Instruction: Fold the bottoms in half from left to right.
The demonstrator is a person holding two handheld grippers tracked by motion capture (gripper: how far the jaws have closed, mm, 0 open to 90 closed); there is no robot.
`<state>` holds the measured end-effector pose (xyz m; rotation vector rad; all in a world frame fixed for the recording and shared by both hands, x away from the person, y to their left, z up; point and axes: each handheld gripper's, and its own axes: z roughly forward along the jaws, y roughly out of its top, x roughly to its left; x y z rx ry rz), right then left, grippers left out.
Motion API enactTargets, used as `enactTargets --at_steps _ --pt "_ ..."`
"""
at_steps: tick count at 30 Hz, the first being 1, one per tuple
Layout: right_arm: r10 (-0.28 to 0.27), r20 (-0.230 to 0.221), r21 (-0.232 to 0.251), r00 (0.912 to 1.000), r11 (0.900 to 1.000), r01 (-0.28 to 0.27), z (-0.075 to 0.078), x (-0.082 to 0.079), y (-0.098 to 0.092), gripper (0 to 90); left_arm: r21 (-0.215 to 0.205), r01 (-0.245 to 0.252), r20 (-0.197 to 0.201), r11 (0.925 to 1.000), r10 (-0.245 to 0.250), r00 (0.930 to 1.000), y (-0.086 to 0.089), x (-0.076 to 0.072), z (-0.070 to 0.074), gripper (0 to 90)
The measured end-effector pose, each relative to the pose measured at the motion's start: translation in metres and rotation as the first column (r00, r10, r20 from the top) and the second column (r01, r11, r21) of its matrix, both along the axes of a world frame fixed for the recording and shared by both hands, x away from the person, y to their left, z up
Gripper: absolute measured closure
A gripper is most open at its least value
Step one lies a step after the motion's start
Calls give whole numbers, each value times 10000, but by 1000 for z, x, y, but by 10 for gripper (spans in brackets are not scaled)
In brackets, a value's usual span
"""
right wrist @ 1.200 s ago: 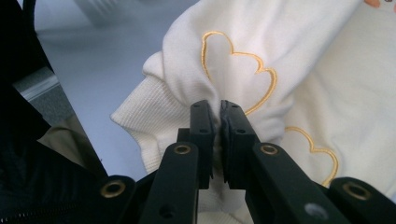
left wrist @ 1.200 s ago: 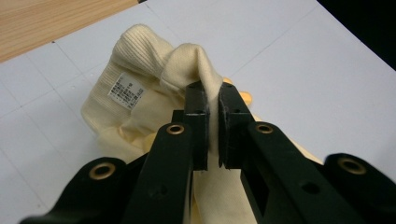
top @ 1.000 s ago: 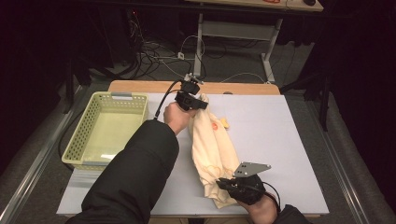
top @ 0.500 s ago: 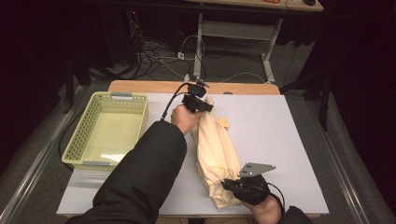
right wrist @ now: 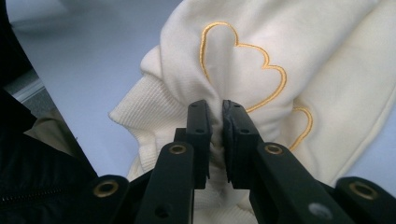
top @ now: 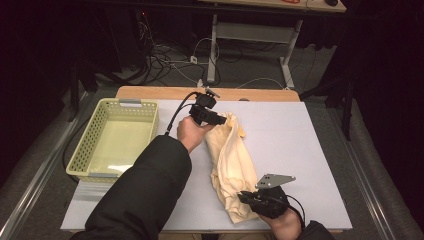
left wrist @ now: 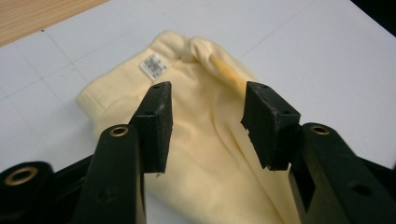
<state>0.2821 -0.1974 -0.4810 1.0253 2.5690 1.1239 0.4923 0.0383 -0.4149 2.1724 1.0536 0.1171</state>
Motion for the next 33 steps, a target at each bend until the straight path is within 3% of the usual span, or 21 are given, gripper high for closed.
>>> enactTargets --at_steps 5,9,13,18,23,33 --pt "-21 90 -26 10000 10000 21 0 0 1 795 358 379 122 9986 -384 9992 14 -37 -6 477" --pt "-48 113 4 9999 10000 48 1 0 1 772 665 843 -108 9942 -837 9964 21 -66 -20 463" --pt "-75 139 20 9999 10000 75 1 0 1 750 602 1140 -352 9917 -1120 9931 24 -88 -34 446" --pt "-76 204 -6 9998 10000 77 1 1 3 732 910 1546 -270 9838 -1528 9879 21 -111 -47 434" --pt "-55 244 -38 9997 10000 56 2 1 4 708 726 1678 -161 9831 -1670 9858 17 -123 -52 426" --pt "-155 551 166 9984 9998 146 7 0 2 663 804 1857 -398 9793 -1830 9823 6 -127 -69 432"
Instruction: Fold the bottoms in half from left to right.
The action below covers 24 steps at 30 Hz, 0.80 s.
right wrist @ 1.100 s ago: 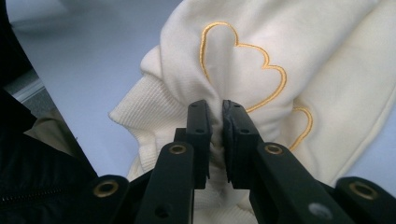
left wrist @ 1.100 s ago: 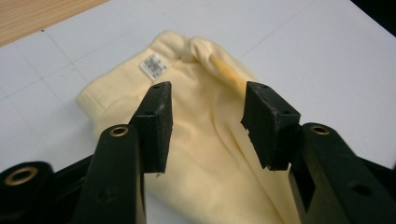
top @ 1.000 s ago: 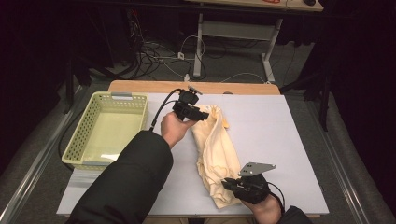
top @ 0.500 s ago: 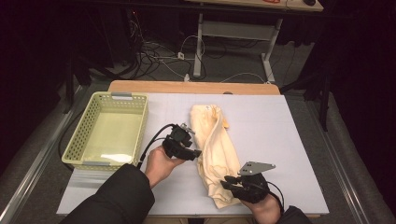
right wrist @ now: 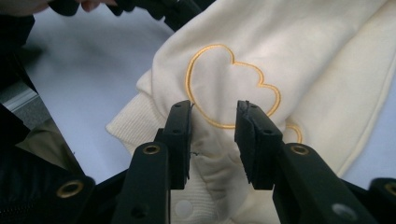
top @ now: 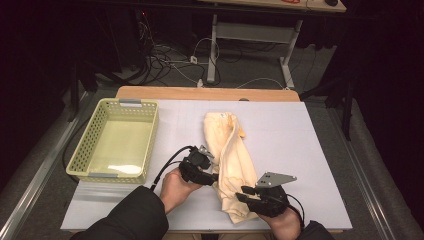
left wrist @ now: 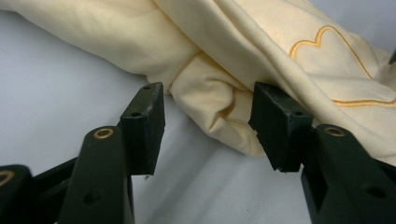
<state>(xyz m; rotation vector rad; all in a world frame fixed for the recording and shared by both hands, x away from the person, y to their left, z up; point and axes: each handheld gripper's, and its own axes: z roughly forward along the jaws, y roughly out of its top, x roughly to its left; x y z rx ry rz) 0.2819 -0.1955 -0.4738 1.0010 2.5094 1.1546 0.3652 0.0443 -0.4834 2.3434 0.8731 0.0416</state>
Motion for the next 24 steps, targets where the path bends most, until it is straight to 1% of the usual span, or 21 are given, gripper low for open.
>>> enactTargets --at_steps 3,5,10,12,14,16,18,19,24 --pt "-113 164 86 9998 9999 111 3 0 -2 644 62 -27 83 10000 27 10000 -2 -1 -3 460" --pt "-250 228 63 9994 9997 249 4 2 -4 637 93 -3 15 10000 2 10000 -3 0 -5 498" --pt "-659 233 -101 9976 9978 661 5 12 -11 608 -49 44 -164 10000 -45 9999 -4 2 -6 587" --pt "-908 142 -304 9958 9954 912 4 18 -15 601 -57 41 -230 10000 -42 9997 -4 3 -7 628" --pt "-1126 151 -500 9935 9923 1132 1 24 -19 589 -143 37 -344 9999 -42 9994 -3 4 -8 663" --pt "-1359 26 -649 9907 9886 1358 -2 29 -23 577 -190 39 -413 9998 -47 9991 -2 5 -8 705" --pt "-1490 12 -873 9888 9851 1485 -6 34 -27 564 -197 36 -406 9998 -44 9992 -2 5 -8 733" --pt "-1579 -70 -966 9874 9829 1565 -8 35 -28 560 -178 68 -387 9998 -75 9992 -2 5 -8 752" --pt "-1845 -416 -1200 9820 9766 1784 -15 42 -33 539 -220 98 -470 9997 -108 9988 -2 6 -8 803"
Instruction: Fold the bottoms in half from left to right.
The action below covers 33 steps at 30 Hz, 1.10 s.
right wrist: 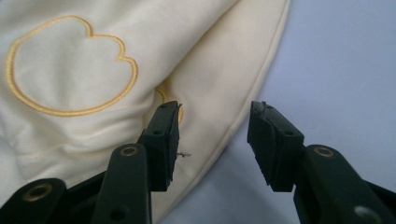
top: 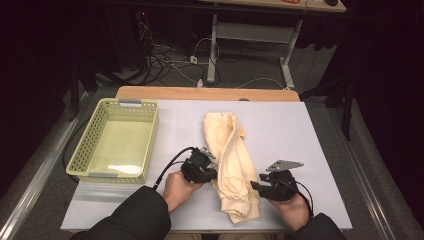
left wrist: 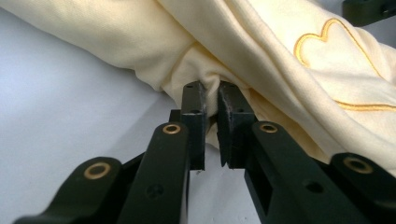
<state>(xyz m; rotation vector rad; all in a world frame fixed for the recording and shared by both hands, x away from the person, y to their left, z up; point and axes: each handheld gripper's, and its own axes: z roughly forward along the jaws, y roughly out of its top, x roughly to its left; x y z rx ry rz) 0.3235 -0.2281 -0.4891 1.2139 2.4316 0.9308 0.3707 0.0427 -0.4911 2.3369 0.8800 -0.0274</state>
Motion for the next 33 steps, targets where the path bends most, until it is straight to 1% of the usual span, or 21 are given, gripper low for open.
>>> enactTargets --at_steps 3,6,10,11,16,18,20,22,24,25,27,28,30,33 --pt "-71 -247 -146 9997 9999 68 -4 2 0 538 -48 31 -27 10000 -31 10000 1 0 0 814" --pt "5 -346 -239 9994 9997 -13 -7 3 1 545 -114 74 -75 9999 -75 9999 2 1 1 821" --pt "47 -597 -265 9982 9996 -63 -9 4 2 585 -167 78 -134 9998 -80 9999 3 1 2 826" --pt "24 -678 -246 9977 9997 -41 -9 3 3 603 -196 57 -168 9998 -60 9998 4 1 2 827" --pt "146 -753 -241 9971 9996 -164 -9 3 4 697 -262 41 -174 9996 -46 9998 5 1 3 829" --pt "188 -809 -210 9965 9996 -206 -9 3 5 748 -276 73 -146 9996 -77 9999 6 1 4 830" --pt "307 -906 -248 9954 9991 -330 -9 2 6 817 -291 91 -124 9995 -94 9999 6 1 5 829" --pt "468 -920 -294 9947 9983 -497 -8 1 8 860 -348 87 -127 9994 -92 9999 8 0 5 830" --pt "561 -836 -369 9949 9976 -594 -8 0 10 875 -368 102 -112 9993 -106 9999 9 0 6 830" --pt "580 -866 -366 9946 9974 -613 -7 0 11 878 -369 99 -102 9993 -103 9999 10 0 7 830" --pt "615 -867 -317 9943 9974 -645 -7 -1 12 881 -377 90 -91 9992 -93 9999 11 0 8 830" --pt "713 -786 -309 9944 9968 -740 -7 -1 13 881 -379 87 -86 9992 -90 9999 12 0 8 830" --pt "726 -867 -321 9936 9966 -757 -7 -3 15 883 -388 76 -94 9992 -80 9999 14 -1 9 830" --pt "859 -799 -246 9931 9958 -881 -7 -4 18 884 -402 49 -109 9992 -53 9999 18 -1 9 830"
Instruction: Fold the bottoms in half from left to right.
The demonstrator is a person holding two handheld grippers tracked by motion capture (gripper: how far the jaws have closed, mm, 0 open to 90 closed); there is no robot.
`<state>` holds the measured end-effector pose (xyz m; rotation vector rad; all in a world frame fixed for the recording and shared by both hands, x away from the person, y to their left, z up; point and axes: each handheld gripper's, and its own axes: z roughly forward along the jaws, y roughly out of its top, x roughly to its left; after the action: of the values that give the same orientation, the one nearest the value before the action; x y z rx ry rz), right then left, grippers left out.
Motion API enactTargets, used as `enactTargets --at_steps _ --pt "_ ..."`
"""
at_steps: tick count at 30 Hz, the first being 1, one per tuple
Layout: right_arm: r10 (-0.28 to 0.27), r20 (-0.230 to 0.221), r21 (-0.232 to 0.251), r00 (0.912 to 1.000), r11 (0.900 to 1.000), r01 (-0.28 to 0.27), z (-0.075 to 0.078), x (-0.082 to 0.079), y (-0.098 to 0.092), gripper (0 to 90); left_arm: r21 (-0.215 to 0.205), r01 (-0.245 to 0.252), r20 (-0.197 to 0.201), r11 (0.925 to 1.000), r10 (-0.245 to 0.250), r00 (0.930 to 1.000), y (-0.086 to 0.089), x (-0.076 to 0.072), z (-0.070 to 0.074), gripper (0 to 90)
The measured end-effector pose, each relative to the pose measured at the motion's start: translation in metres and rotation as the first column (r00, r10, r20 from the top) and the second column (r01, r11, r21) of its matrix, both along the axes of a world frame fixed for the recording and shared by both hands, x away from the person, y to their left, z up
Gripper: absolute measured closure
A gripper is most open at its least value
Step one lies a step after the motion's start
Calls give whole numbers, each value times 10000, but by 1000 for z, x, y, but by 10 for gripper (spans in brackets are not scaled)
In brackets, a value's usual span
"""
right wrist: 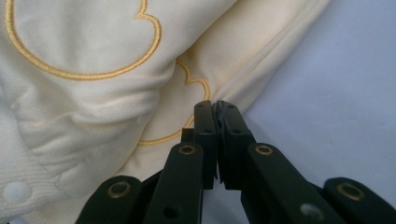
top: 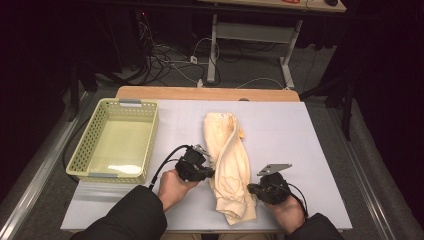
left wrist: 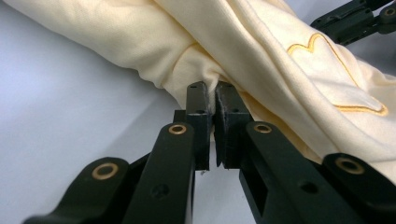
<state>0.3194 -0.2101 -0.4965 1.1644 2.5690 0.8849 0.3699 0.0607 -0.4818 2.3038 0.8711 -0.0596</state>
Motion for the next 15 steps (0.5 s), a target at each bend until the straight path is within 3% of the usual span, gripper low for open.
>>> enactTargets --at_steps 15 --pt "778 25 174 9970 9968 -778 -1 -11 20 886 251 -247 18 9994 247 9997 26 -7 2 830"
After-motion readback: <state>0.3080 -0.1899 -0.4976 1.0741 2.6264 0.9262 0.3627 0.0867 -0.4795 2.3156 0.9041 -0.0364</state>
